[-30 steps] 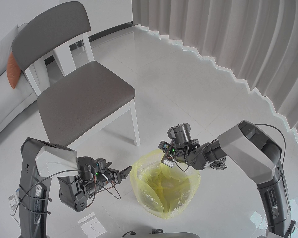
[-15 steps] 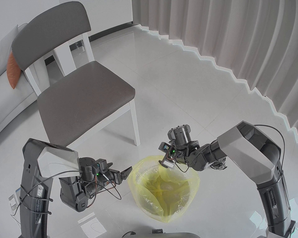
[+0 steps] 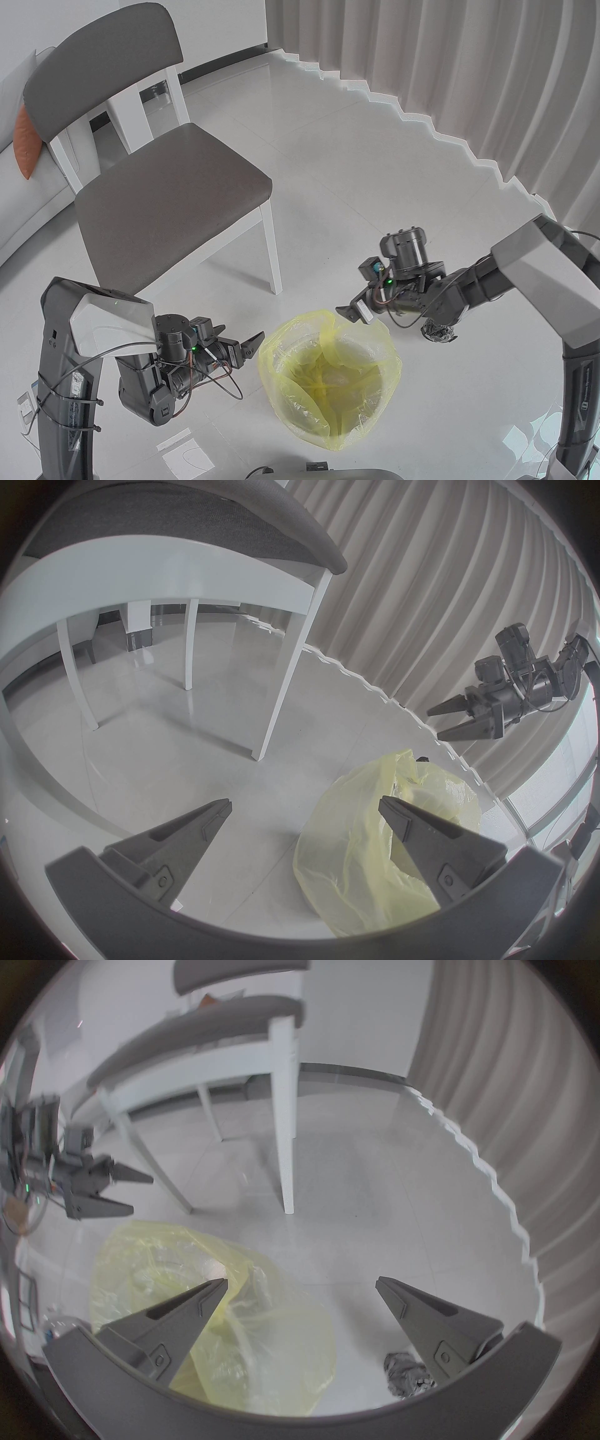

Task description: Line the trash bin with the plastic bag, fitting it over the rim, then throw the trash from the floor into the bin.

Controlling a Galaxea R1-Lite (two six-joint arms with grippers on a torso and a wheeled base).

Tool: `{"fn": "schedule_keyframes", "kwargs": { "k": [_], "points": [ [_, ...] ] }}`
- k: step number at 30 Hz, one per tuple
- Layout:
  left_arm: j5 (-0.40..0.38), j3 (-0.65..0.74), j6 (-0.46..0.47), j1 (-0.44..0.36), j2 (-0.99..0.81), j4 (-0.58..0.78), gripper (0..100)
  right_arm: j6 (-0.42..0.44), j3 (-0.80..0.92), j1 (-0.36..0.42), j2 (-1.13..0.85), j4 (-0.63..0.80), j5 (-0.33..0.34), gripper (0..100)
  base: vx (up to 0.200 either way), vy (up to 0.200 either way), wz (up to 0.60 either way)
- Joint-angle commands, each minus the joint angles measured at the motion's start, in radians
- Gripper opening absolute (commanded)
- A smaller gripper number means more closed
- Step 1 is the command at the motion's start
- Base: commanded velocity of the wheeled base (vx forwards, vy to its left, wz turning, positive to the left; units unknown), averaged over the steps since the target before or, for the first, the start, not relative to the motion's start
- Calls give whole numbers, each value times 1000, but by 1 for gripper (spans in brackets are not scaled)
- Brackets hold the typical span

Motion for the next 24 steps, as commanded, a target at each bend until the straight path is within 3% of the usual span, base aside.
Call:
{"fn": "schedule_keyframes", "kwargs": {
  "k": [1,5,9,16,24],
  "points": [
    [-8,11,-9,8,-25,-12,100,123,132,-89,-177,4,84,100,0,0,0],
    [-14,8,-5,15,-28,25,100,213,223,-142,-229,8,150,100,0,0,0],
    [-22,-5,-2,12,-63,116,100,249,313,-164,-241,1,158,100,0,0,0],
    [-91,-6,0,17,-143,241,100,258,434,-153,-261,-21,159,100,0,0,0],
    [-100,-61,0,-19,-114,314,100,246,582,-105,-287,-93,155,100,0,0,0]
  ]
}}
